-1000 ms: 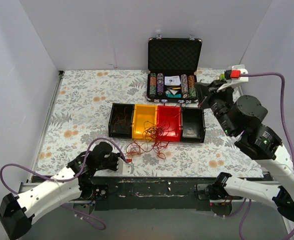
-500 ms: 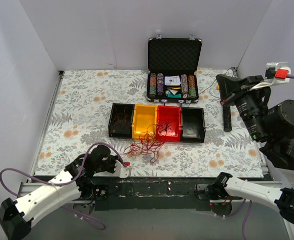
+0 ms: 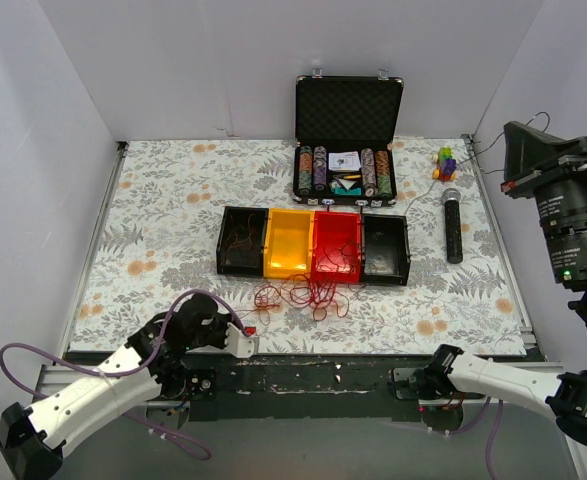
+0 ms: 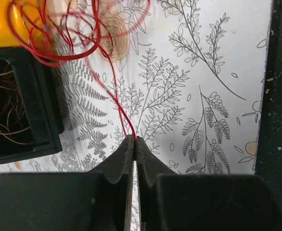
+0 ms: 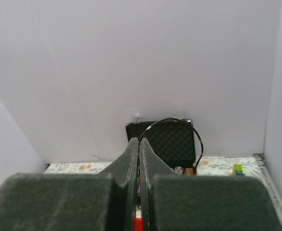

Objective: Untangle the cables

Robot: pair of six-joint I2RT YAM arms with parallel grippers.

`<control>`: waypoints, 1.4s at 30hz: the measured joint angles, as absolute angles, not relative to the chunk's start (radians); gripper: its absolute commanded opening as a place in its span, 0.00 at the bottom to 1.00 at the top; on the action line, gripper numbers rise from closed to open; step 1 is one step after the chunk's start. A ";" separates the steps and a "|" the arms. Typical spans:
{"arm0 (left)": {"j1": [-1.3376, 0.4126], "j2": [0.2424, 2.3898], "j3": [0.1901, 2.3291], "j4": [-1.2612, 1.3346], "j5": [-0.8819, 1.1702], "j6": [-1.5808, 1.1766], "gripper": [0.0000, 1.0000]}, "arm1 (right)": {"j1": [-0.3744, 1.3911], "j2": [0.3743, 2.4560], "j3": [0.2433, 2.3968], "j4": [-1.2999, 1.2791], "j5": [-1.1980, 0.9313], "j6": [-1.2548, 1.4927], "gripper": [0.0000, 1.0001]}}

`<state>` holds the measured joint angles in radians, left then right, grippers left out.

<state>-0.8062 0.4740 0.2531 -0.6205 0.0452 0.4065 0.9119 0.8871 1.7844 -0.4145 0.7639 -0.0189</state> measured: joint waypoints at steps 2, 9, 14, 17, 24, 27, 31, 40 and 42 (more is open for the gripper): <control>-0.806 0.474 0.243 -0.626 0.039 0.407 0.00 | 0.912 0.885 1.794 -0.401 0.797 -0.052 0.01; -0.806 0.455 0.202 -0.636 0.025 0.418 0.00 | 0.920 0.876 1.834 -0.356 0.878 -0.128 0.01; -0.806 0.471 0.201 -0.613 0.020 0.426 0.00 | 0.926 0.876 1.837 -0.332 0.899 -0.152 0.01; -0.806 0.510 0.207 -0.591 0.018 0.409 0.00 | 0.930 0.876 1.822 -0.325 0.896 -0.142 0.01; -0.806 0.580 0.320 -0.552 0.028 0.327 0.00 | 0.931 0.882 1.559 -0.299 0.856 -0.053 0.01; -0.806 0.579 0.386 -0.545 0.044 0.297 0.00 | 0.932 0.914 1.451 -0.309 0.838 -0.021 0.01; -0.806 0.580 0.444 -0.542 0.066 0.273 0.00 | 0.929 0.963 1.345 -0.311 0.819 -0.006 0.01; -0.806 0.588 0.513 -0.547 0.076 0.272 0.00 | 0.770 0.987 1.237 -0.255 0.716 0.036 0.01; -0.806 0.589 0.528 -0.553 0.076 0.276 0.00 | 0.715 0.997 1.202 -0.242 0.680 0.056 0.01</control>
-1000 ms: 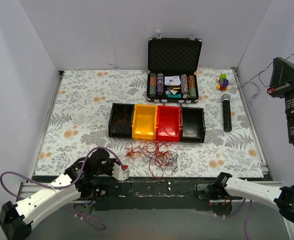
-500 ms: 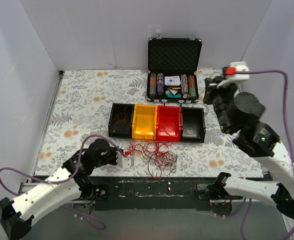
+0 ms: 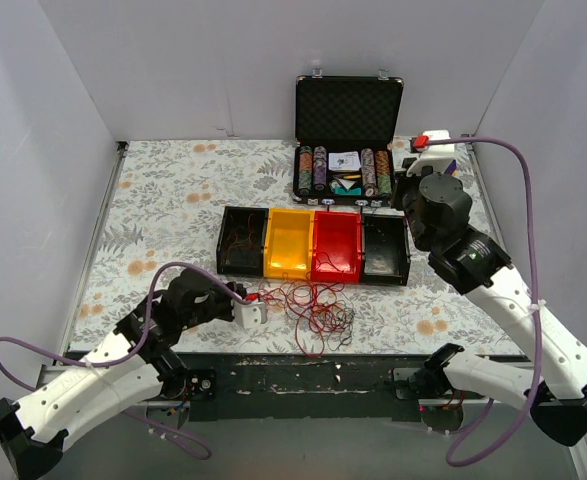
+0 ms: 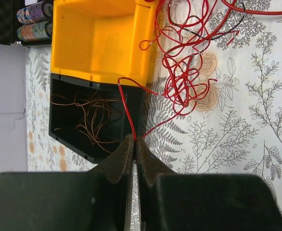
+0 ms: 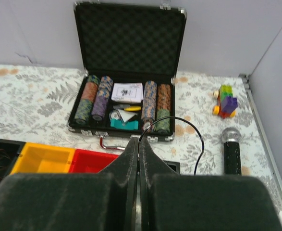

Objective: Untangle the cables

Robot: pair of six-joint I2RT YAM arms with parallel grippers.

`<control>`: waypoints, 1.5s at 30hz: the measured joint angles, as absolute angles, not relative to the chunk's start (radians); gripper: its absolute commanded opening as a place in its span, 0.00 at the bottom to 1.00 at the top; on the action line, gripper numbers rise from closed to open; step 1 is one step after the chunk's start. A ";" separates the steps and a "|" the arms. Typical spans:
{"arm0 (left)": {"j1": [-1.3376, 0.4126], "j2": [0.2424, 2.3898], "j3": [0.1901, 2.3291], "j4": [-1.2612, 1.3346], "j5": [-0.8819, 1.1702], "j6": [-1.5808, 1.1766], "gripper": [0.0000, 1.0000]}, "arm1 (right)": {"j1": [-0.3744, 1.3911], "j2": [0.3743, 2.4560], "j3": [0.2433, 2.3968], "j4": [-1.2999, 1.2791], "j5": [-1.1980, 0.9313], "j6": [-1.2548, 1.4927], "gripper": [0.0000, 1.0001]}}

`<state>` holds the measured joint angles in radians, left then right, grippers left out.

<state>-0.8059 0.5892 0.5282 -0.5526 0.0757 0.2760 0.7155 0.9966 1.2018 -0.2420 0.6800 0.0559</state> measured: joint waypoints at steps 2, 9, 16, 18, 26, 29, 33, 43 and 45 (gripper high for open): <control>-0.806 0.590 0.542 -0.558 0.075 0.281 0.00 | 0.663 1.010 1.166 -0.233 0.639 0.077 0.01; -0.806 0.589 0.551 -0.576 0.075 0.296 0.00 | 0.546 1.042 1.100 -0.228 0.519 0.133 0.01; -0.806 0.588 0.551 -0.576 0.072 0.315 0.02 | 0.499 1.047 1.062 -0.197 0.442 0.163 0.01; -0.806 0.591 0.554 -0.577 0.069 0.320 0.05 | 0.488 1.054 1.040 -0.186 0.418 0.175 0.01; -0.805 0.619 0.629 -0.583 0.060 0.337 0.06 | 0.422 1.131 0.944 -0.164 0.333 0.233 0.01; -0.801 0.619 0.639 -0.583 0.059 0.344 0.06 | 0.404 1.155 0.914 -0.155 0.300 0.253 0.01; -0.794 0.621 0.639 -0.584 0.057 0.349 0.07 | 0.394 1.183 0.886 -0.145 0.246 0.284 0.01; -0.793 0.658 0.712 -0.609 0.066 0.355 0.10 | 0.393 1.266 0.872 -0.170 0.181 0.408 0.50; -0.793 0.664 0.739 -0.616 0.077 0.348 0.10 | 0.393 1.273 0.869 -0.201 0.168 0.432 0.65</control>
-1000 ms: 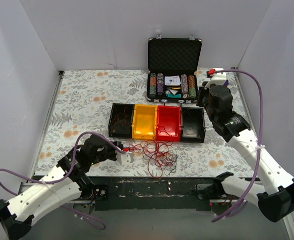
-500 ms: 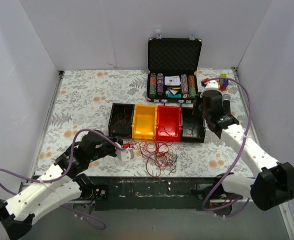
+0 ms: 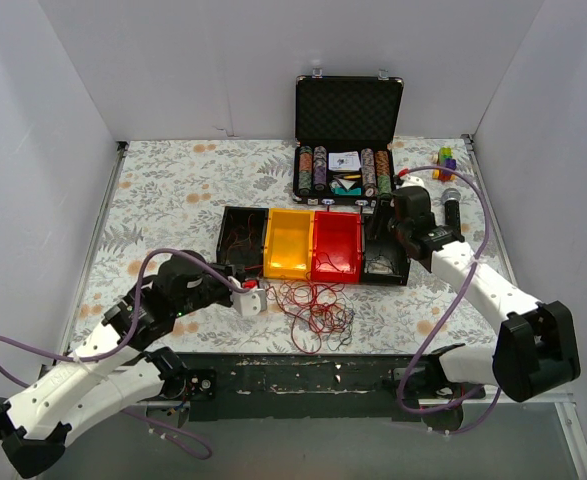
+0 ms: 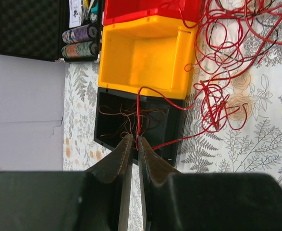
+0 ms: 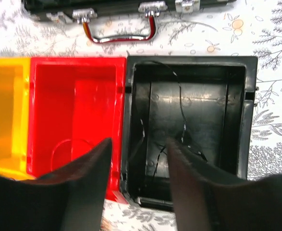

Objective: Untangle the cables

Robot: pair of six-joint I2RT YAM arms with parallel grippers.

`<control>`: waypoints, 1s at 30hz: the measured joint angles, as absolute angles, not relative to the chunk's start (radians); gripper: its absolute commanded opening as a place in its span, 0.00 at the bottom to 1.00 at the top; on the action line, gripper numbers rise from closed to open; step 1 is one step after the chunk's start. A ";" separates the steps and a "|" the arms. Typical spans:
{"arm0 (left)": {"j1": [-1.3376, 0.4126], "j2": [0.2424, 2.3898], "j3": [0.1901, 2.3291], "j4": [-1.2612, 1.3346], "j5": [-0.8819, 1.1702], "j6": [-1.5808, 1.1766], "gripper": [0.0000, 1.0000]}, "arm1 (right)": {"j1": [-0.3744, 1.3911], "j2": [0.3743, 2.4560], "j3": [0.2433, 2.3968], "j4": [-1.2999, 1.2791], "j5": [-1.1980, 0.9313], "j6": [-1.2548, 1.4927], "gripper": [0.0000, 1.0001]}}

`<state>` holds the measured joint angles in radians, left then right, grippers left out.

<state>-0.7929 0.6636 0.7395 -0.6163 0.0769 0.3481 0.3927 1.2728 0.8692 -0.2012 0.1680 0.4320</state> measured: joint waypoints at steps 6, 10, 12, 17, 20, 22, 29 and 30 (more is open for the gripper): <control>-0.793 0.664 0.770 -0.630 0.128 0.313 0.10 | 0.393 1.228 0.870 -0.261 0.095 0.432 0.79; -0.793 0.671 0.770 -0.638 0.168 0.294 0.09 | 0.393 1.155 0.878 -0.296 0.000 0.398 0.79; -0.793 0.680 0.770 -0.637 0.181 0.287 0.08 | 0.393 1.110 0.881 -0.299 -0.055 0.380 0.80; -0.793 0.692 0.770 -0.651 0.202 0.252 0.40 | 0.412 1.044 0.925 -0.315 -0.152 0.329 0.80; -0.793 0.683 0.760 -0.678 0.241 0.210 0.51 | 0.433 1.032 0.942 -0.318 -0.183 0.308 0.80; -0.793 0.671 0.731 -0.682 0.270 0.177 0.54 | 0.450 1.020 0.936 -0.318 -0.194 0.305 0.80; -0.793 0.719 0.582 -0.697 0.356 0.107 0.56 | 0.593 0.962 0.826 -0.304 -0.171 0.304 0.80; -0.793 0.738 0.570 -0.684 0.363 0.098 0.56 | 0.636 0.962 0.807 -0.303 -0.155 0.308 0.80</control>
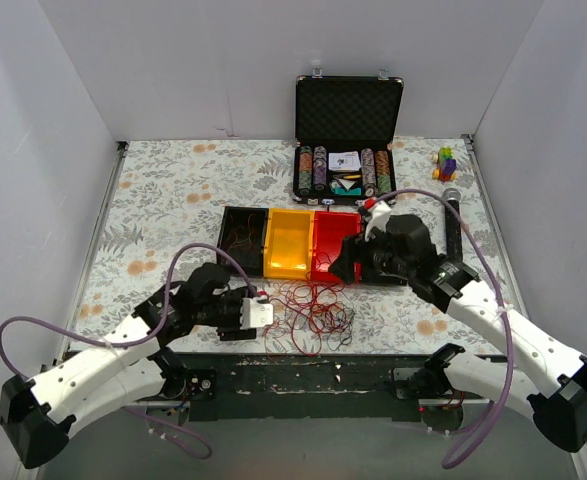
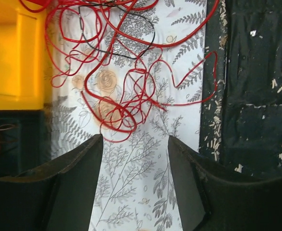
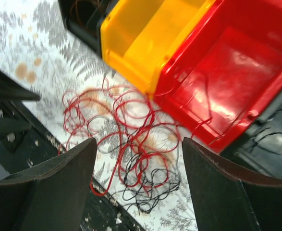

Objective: Untangle the cables

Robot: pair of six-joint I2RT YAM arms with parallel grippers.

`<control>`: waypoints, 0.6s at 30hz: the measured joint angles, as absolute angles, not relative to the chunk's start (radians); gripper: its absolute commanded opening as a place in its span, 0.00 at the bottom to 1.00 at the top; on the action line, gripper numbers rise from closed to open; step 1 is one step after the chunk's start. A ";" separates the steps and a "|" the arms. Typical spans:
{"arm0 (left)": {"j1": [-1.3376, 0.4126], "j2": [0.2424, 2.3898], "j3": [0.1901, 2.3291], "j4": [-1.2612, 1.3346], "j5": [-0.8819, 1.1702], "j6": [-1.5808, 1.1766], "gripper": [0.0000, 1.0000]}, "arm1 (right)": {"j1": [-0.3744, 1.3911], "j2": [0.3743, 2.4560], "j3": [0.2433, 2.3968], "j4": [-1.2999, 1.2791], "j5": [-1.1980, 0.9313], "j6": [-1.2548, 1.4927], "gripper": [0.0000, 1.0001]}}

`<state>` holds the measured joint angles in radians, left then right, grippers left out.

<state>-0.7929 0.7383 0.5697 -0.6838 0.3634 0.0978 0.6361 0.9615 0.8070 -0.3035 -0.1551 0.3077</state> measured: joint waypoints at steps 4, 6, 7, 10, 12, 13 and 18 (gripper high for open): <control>-0.793 0.842 0.553 -0.595 0.391 0.036 0.56 | 0.754 0.964 0.752 -0.305 -0.098 0.316 0.79; -0.793 0.900 0.553 -0.543 0.396 -0.002 0.55 | 0.778 0.964 0.730 -0.303 -0.072 0.320 0.79; -0.793 0.937 0.553 -0.511 0.398 -0.025 0.54 | 0.783 0.963 0.720 -0.300 -0.061 0.323 0.78; -0.793 1.007 0.557 -0.462 0.402 -0.068 0.49 | 0.791 0.961 0.704 -0.292 -0.038 0.324 0.76; -0.793 1.027 0.559 -0.439 0.406 -0.090 0.45 | 0.794 0.961 0.703 -0.286 -0.028 0.323 0.76; -0.793 1.029 0.560 -0.433 0.411 -0.097 0.44 | 0.794 0.962 0.703 -0.281 -0.026 0.323 0.75; -0.792 0.986 0.560 -0.445 0.464 -0.061 0.41 | 0.797 0.982 0.703 -0.257 -0.021 0.321 0.75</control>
